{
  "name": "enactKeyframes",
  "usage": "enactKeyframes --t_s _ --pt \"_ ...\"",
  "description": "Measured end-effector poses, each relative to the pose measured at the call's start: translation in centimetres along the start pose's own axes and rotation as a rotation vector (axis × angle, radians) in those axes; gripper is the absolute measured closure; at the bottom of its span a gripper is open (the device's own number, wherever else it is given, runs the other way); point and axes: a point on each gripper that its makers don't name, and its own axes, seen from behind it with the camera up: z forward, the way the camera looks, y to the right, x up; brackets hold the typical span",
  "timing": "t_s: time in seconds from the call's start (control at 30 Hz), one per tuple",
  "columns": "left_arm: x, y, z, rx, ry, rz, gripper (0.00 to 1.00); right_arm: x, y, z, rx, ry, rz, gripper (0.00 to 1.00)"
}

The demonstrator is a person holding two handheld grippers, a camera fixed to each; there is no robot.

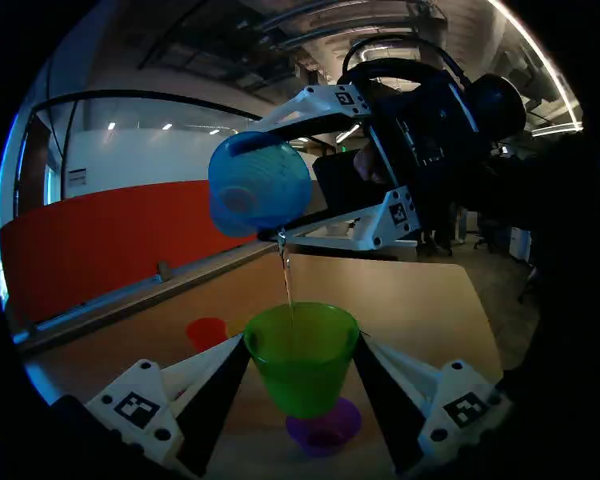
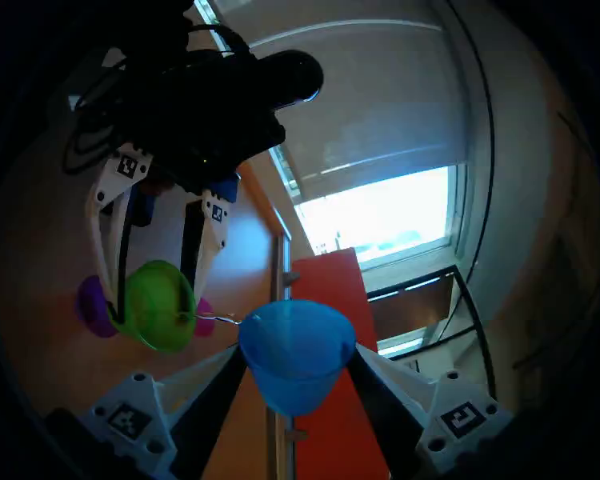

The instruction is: Pour water

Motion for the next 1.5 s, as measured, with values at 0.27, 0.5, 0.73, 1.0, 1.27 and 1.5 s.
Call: enactKeyframes --t_s 0.27,0.5,0.73,1.0,1.27,1.5 --pt "0.01 -0.17 -0.1 0.003 0.002 -0.002 0.13 0.2 0.05 0.23 -0.001 0.003 -0.017 0.11" --pt "-0.15 -0.24 -0.09 0.005 0.001 -0.003 0.13 0.28 0.0 0.33 0.0 0.005 -0.032 0.11" --pt "-0.21 -0.37 -0.07 0.008 0.0 -0.003 0.13 0.19 0.19 0.31 -0.008 0.006 -0.037 0.11" --pt "-0.19 -0.41 0.02 0.009 0.001 -0.001 0.13 0.08 0.35 0.27 -0.014 0.002 -0.057 0.11" --pt "0.01 -0.5 0.02 0.01 0.004 0.001 0.13 0.13 0.4 0.23 -0.019 0.002 -0.074 0.11" --pt "0.08 -0.58 0.03 0.013 0.004 0.004 0.13 0.07 0.47 0.21 -0.024 0.0 -0.092 0.11"
